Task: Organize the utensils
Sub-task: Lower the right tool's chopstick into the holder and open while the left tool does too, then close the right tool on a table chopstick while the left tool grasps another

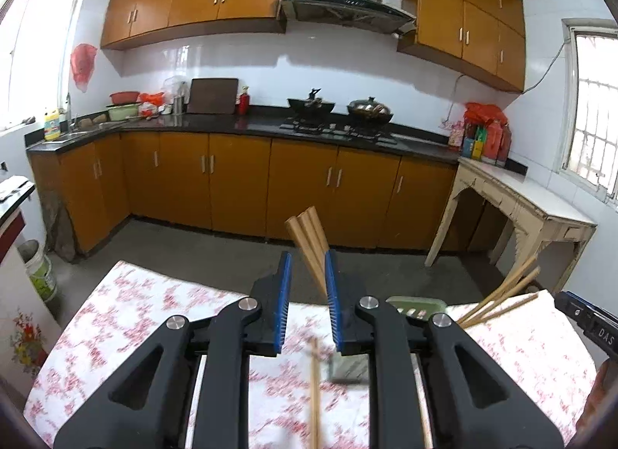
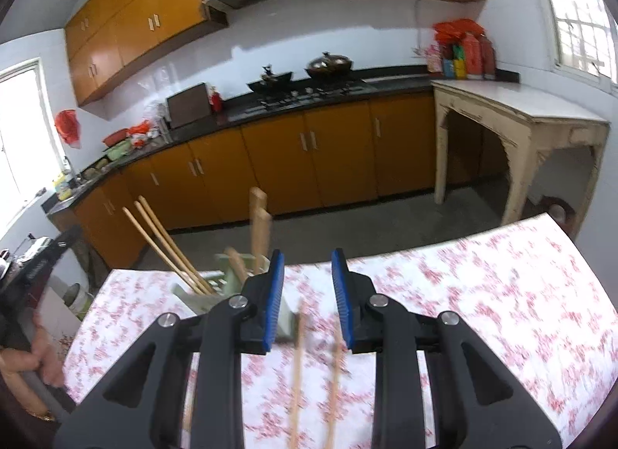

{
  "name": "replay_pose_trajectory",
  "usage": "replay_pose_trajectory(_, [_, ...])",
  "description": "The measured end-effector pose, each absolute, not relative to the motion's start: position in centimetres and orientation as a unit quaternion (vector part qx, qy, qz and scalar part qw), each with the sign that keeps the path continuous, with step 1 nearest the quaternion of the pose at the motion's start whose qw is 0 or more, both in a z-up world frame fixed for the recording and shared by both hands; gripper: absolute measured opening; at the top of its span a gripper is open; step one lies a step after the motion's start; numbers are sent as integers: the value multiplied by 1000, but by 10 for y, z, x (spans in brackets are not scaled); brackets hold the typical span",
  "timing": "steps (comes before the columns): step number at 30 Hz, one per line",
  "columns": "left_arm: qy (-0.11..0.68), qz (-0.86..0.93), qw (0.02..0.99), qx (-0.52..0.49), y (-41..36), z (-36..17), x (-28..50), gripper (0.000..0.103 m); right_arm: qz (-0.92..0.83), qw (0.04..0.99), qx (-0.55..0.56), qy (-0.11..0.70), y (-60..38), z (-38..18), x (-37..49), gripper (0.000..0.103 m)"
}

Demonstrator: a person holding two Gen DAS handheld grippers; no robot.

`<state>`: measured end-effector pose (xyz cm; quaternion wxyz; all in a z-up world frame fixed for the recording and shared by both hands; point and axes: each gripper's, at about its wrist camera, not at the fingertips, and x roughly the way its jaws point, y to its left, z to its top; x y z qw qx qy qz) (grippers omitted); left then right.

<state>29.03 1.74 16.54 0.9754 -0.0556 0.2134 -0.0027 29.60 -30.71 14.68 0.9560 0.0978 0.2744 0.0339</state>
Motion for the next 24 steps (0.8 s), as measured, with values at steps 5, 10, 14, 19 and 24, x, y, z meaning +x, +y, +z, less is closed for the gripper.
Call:
replay_pose_trajectory(5, [236,13,971,-44,30,145,279,25,2,947,96,307,-324,107,294,28])
replay_pose_trajectory(10, [275,29,960,-35,41,109,278,26,-16,930,102,353,-330,57,300,28])
replay_pose_trajectory(14, [311,38,949,-34,47,78,284,26,-21,918,102,382,-327,25,307,28])
replay_pose_trajectory(19, [353,43,934,-29,48,39,289,33,-14,903,101,417,-321,-12,315,28])
replay_pose_trajectory(24, [385,42,922,-22,44,10,292,45,16,887,101,449,-303,-43,322,26])
